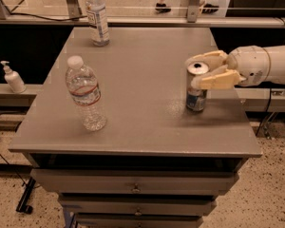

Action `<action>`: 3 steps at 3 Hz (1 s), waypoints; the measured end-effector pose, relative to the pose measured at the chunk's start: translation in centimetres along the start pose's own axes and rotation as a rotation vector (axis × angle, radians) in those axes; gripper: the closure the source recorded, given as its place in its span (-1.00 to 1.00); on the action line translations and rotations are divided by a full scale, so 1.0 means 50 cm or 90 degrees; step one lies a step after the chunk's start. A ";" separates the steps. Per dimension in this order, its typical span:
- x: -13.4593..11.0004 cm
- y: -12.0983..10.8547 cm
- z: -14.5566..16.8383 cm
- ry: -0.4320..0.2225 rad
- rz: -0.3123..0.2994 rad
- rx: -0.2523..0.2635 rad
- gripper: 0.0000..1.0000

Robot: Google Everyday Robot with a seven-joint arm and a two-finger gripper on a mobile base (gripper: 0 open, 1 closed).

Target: Place redbull can upright

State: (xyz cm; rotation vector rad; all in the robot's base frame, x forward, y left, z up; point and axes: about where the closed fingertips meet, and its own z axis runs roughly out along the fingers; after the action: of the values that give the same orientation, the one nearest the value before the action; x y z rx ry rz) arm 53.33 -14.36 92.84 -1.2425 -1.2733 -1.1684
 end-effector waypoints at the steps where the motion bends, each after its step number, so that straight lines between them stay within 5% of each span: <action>1: -0.001 -0.004 0.000 -0.004 0.004 -0.002 -1.00; 3: 0.063 -0.012 -0.064 -0.026 -0.032 -0.060 -1.00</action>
Offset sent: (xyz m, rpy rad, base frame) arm -0.0072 -0.0217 0.0102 -0.0282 -0.0523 -0.0644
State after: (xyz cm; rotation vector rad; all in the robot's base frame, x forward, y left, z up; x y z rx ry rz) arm 52.78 -17.34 96.19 -1.3166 -1.2985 -1.2567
